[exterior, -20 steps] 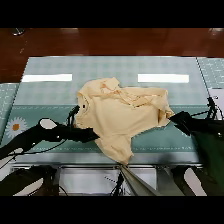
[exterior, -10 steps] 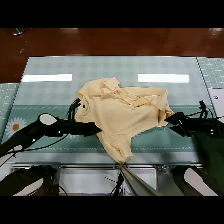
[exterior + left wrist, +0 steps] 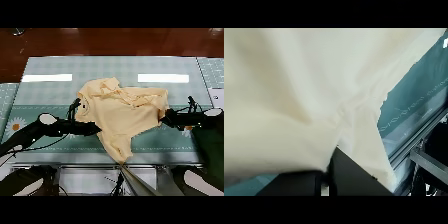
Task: Fold the shirts.
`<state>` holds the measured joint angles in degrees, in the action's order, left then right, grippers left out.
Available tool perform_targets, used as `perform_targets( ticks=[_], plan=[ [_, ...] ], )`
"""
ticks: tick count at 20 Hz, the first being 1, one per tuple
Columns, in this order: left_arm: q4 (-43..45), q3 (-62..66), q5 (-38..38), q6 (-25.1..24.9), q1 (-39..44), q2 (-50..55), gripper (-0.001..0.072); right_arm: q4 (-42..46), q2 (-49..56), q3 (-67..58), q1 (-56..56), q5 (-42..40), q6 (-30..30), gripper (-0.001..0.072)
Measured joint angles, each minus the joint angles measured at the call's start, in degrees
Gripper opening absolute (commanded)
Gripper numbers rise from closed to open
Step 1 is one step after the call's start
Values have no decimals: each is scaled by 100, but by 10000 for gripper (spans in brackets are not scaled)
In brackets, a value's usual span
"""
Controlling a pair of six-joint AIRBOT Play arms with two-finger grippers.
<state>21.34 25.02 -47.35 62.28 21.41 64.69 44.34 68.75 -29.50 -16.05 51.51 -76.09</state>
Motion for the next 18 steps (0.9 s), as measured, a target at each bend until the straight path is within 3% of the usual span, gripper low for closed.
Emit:
perform_targets(
  ticks=[4, 7, 14, 18],
  plan=[
    [7, 374, -345, -2, -431, -42, 33, 175, 11, -887, 138, 304, 44, 22],
    [4, 1325, -839, -7, -1180, -232, 33, 608, -247, -2415, 168, 798, -203, 21],
    [7, 5475, -1432, 376, -2868, -684, 33, 1198, -529, -7294, 179, 1843, -909, 21],
    [275, 7853, -1631, 721, -3858, -870, 33, 1473, -1198, -8749, 179, 2194, -1080, 22]
  ],
)
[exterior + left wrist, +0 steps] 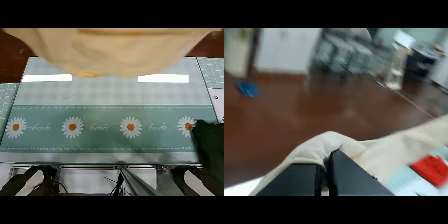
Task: Fold the shirts.
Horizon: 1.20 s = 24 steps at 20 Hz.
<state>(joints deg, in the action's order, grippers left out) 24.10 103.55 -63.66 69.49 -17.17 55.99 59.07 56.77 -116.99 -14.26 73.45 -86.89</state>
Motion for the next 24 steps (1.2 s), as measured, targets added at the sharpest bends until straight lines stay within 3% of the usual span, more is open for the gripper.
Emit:
perform_targets(
  ticks=[4, 8, 12, 16, 19, 24],
  plan=[
    [1224, 1145, -304, 400, -741, -590, 33, 680, -1172, -122, 0, 435, -127, 22],
    [2540, 1296, -704, 688, -627, -1353, 33, 1434, -2256, 210, 0, 1139, -321, 23],
    [3501, 501, -1062, 855, 179, -1998, 33, 1860, -2938, 927, 0, 1906, -450, 22],
    [3989, -1034, -1169, 901, 763, -2212, 33, 1821, -3261, 2404, 0, 2308, -522, 22],
    [4087, -2387, -758, 922, 938, -1956, 33, 1587, -3327, 3960, 0, 1910, -531, 22],
    [3740, -3740, 339, 911, 1023, -627, 33, 927, -2470, 6008, 7, 170, -201, 23]
  ],
)
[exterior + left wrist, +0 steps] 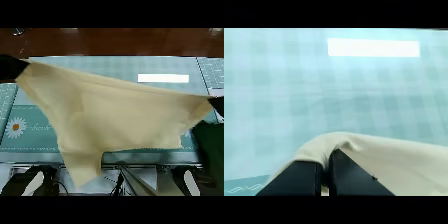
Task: Fold the shirts.
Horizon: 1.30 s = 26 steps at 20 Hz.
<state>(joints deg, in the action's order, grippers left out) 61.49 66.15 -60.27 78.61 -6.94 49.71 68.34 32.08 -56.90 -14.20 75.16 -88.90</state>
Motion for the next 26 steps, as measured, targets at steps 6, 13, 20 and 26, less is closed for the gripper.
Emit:
perform_targets(
  ticks=[6, 13, 20, 26],
  plan=[
    [-1276, 0, 1178, -127, 20, 2015, 34, -1762, 2684, -2, 0, -1930, 951, 23],
    [-1937, 341, 1259, -264, 59, 3176, 701, -3665, 5477, -1521, 0, -2181, 1480, 630],
    [-813, 647, -1172, -35, -1185, 3261, 699, -3777, 5692, -1965, -933, -695, 1641, 628],
    [-332, -1582, -1945, 103, -2041, 2326, 699, -1727, 3985, -398, -1746, 162, 1718, 621]
  ],
)
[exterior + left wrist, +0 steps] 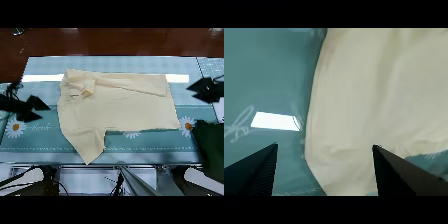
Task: Fold the shirts.
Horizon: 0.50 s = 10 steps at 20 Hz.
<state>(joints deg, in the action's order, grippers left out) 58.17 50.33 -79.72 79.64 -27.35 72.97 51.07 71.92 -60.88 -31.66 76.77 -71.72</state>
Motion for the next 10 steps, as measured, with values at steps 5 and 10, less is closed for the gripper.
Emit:
perform_targets(
  ticks=[5, 10],
  plan=[
    [-699, -2024, 540, -531, -122, -647, 699, -319, -1703, 2345, -42, -315, -116, 621],
    [-1915, -3042, 1137, -1202, -9, -800, 699, -656, -2282, 3167, -42, -474, -94, 621]
  ],
)
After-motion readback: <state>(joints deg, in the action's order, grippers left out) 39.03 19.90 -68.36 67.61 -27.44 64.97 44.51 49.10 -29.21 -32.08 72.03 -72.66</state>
